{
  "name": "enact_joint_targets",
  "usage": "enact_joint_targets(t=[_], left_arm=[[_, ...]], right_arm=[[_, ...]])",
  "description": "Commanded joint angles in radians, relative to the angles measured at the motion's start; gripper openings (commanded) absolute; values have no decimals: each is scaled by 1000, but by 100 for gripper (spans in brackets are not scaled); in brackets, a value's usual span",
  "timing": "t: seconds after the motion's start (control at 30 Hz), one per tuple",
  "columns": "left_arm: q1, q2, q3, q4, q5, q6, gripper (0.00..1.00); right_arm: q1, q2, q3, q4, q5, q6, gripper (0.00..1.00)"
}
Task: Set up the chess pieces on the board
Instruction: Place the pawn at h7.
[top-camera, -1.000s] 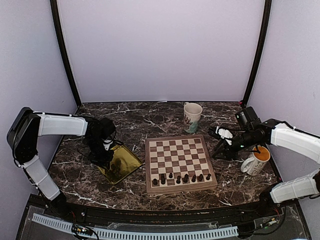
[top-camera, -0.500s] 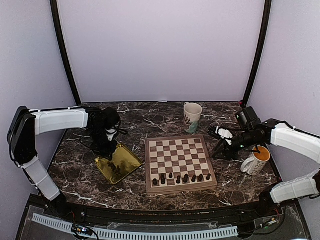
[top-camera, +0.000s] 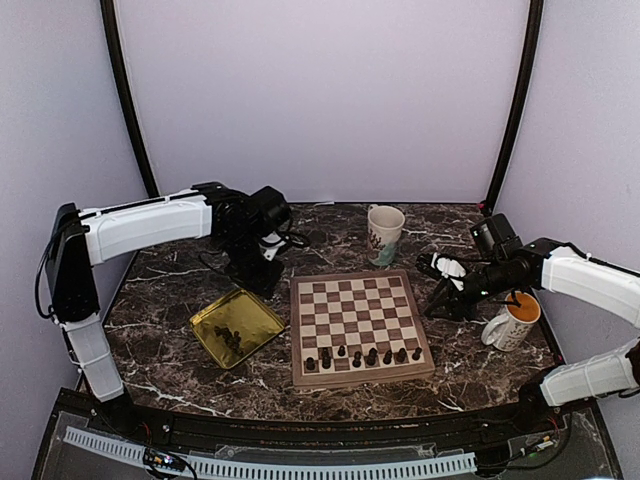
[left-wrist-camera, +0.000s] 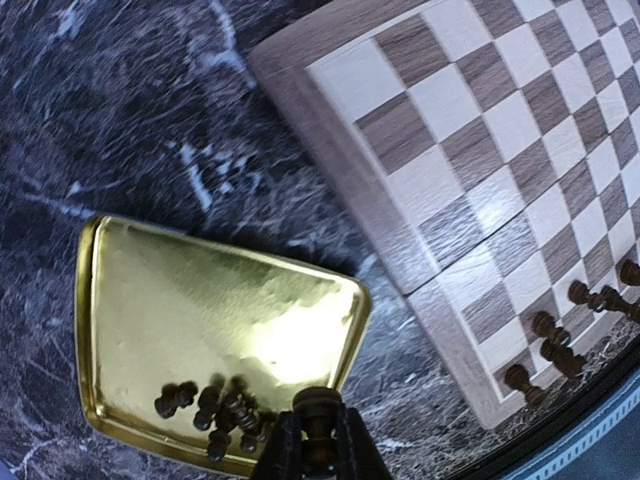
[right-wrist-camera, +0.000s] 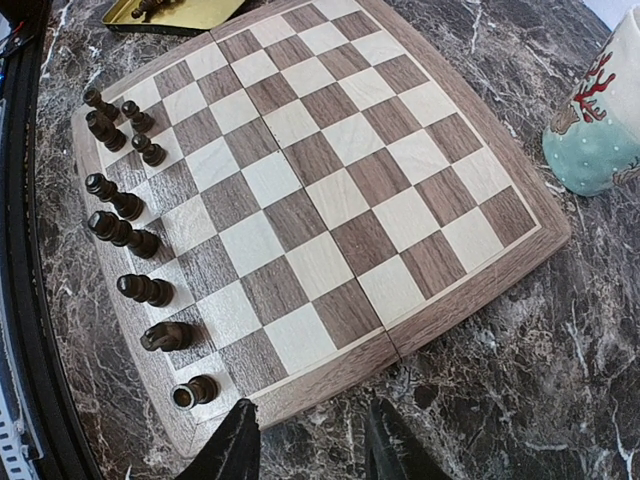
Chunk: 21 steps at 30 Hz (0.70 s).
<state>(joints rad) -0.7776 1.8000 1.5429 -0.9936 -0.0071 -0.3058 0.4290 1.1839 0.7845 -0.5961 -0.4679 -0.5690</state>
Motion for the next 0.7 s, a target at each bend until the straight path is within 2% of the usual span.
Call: enact_joint_targets(t=[0.0, 0.27, 0.67], left_arm=[[-69, 81, 121, -43, 57, 72, 10], [-136, 219, 250, -108, 113, 150, 10], [-172, 278, 245, -151, 207, 189, 10]], right_arm=[[-4, -11, -13, 24, 9, -10, 36], [-4, -16, -16, 24, 15, -11, 37], [-4, -12, -17, 24, 16, -15, 37]])
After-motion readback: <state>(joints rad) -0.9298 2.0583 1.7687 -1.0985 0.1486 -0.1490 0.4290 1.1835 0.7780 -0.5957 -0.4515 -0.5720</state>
